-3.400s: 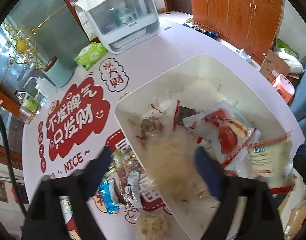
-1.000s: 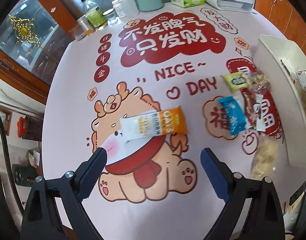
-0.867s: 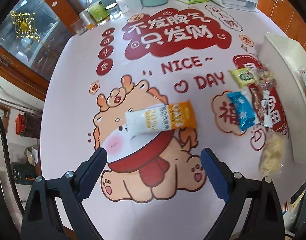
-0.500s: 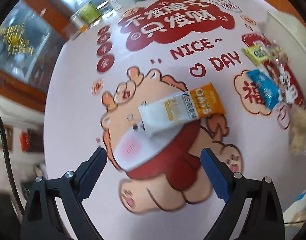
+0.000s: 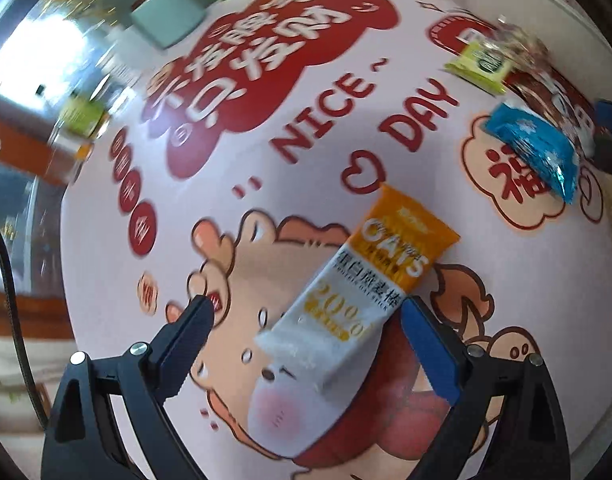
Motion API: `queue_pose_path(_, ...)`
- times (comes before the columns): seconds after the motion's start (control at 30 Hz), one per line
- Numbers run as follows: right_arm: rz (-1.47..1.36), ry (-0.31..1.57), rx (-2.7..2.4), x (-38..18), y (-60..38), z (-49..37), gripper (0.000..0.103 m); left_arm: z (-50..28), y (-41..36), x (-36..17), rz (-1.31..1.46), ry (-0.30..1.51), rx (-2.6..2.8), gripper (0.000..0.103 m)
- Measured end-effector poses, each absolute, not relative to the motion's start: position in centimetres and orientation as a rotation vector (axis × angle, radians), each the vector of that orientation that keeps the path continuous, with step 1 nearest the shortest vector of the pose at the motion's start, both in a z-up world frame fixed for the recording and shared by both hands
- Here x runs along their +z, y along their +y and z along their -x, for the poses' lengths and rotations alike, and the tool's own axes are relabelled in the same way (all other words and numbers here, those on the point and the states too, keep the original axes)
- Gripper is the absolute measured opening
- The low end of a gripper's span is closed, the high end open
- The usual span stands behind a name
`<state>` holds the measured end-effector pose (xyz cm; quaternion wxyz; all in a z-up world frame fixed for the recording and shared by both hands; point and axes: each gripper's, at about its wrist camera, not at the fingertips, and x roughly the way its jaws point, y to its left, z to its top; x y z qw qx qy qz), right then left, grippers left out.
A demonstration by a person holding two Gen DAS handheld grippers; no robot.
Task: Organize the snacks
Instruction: 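Grasp the OATS bar with the left tool while the right grasps the blue wrapper, then carry the OATS bar and blue wrapper into the white tray and release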
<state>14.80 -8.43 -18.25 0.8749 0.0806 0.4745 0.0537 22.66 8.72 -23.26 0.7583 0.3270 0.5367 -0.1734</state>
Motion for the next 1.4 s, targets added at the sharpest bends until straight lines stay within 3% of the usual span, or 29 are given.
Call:
queue_pose_path(0.27, -0.087, 1.123, 0.09, -22.4, -5.9, -18.2, 0.049, -24.3, 8.7, -24.7, -0.69, 1.22, -0.451, 0.091)
queue_pose_path(0.37, -0.074, 1.14, 0.083, -23.3, -5.5, -18.6, 0.04, -24.9, 9.4, -24.7, -0.562, 1.264, -0.472, 0.062)
queue_pose_path(0.4, -0.054, 1.142, 0.082, -23.4, -5.2, -18.6, 0.039, -25.2, 9.7, -24.6, -0.507, 1.283, -0.478, 0.044)
queue_pose_path(0.43, -0.029, 1.134, 0.078, -23.4, -4.9, -18.5, 0.034, -25.5, 9.9, -24.5, -0.458, 1.302, -0.464, 0.04)
queue_pose_path(0.67, -0.016, 1.119, 0.09, -23.0, -4.7, -17.8, 0.026, -24.4, 10.4, -24.4, -0.346, 1.286, -0.352, 0.037)
queue_pose_path(0.93, -0.046, 1.092, 0.122, -21.3, -5.5, -15.9, 0.026, -19.2, 9.4, -21.7, -0.233, 1.25, -0.27, 0.037)
queue_pose_path(1.4, -0.075, 0.97, 0.185, -15.4, -10.5, -10.1, 0.026, -14.6, -0.7, -16.6, -0.26, 1.149, -0.288, 0.037)
